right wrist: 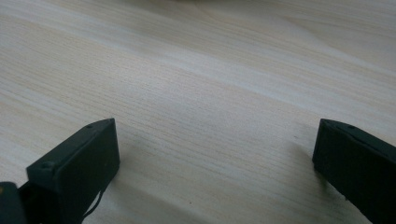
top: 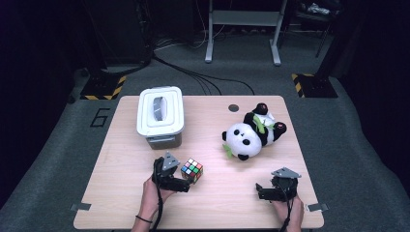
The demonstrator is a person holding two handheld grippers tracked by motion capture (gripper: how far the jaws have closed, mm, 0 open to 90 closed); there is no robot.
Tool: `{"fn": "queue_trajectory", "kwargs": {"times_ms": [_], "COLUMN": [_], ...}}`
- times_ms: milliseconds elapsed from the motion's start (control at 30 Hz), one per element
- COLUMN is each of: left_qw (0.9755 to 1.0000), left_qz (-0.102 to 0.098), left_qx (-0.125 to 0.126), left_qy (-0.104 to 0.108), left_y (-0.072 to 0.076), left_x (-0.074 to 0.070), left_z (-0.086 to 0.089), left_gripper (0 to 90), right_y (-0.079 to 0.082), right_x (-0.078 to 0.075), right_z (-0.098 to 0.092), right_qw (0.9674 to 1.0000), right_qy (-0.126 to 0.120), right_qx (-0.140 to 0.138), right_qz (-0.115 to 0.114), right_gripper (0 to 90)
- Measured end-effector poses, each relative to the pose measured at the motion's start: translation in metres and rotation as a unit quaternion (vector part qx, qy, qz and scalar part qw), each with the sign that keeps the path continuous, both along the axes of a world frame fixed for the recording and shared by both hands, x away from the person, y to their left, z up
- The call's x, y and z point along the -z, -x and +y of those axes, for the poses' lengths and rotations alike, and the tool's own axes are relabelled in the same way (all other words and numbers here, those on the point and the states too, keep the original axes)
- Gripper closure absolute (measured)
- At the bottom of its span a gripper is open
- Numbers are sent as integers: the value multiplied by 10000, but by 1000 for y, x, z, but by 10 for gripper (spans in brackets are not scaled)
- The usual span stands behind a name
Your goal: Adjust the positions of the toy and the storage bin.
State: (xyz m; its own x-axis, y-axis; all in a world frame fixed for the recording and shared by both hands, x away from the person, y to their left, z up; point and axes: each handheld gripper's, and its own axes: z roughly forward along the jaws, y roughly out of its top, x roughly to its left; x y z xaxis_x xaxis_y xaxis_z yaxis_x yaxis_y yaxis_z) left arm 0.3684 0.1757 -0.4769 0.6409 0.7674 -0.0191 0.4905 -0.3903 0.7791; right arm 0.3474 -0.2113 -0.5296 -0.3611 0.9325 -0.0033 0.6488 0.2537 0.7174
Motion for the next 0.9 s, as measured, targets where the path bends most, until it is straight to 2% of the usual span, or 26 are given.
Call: {"fn": "queue_trajectory", "kwargs": {"times_ms": [133,367,400,467,600,700,733,767,900], "left_qw": [10000,9996,9997,9995,9993,9989,9991,9993,9993], "left_qz": [89,160,180,162,112,93,61,75,20], "left_qx": [11,28,65,137,156,110,95,68,48], "left_qy": [-25,-219,-169,-240,-323,-445,-416,-352,-380], "left_y": [-8,-16,-16,-17,-19,-18,-18,-18,-17], "left_x": [8,19,20,21,27,30,32,32,33], "left_z": [-12,-24,-25,-26,-30,-31,-30,-30,-29], "left_gripper": [0,3,7,96,161,245,308,332,339], "right_y": [0,0,0,0,0,0,0,0,0], "right_x": [0,0,0,0,0,0,0,0,0], "right_z": [0,0,0,0,0,0,0,0,0], "right_qw": [10000,10000,10000,10000,10000,10000,10000,10000,10000], "right_qy": [-1,-2,-1,-1,-1,0,-17,-1,5], "right_qx": [3,3,3,3,3,2,14,4,-1], "right_qz": [0,0,0,-1,-1,-2,-7,-2,-11], "right_gripper": [0,0,0,0,0,0,0,0,0]}}
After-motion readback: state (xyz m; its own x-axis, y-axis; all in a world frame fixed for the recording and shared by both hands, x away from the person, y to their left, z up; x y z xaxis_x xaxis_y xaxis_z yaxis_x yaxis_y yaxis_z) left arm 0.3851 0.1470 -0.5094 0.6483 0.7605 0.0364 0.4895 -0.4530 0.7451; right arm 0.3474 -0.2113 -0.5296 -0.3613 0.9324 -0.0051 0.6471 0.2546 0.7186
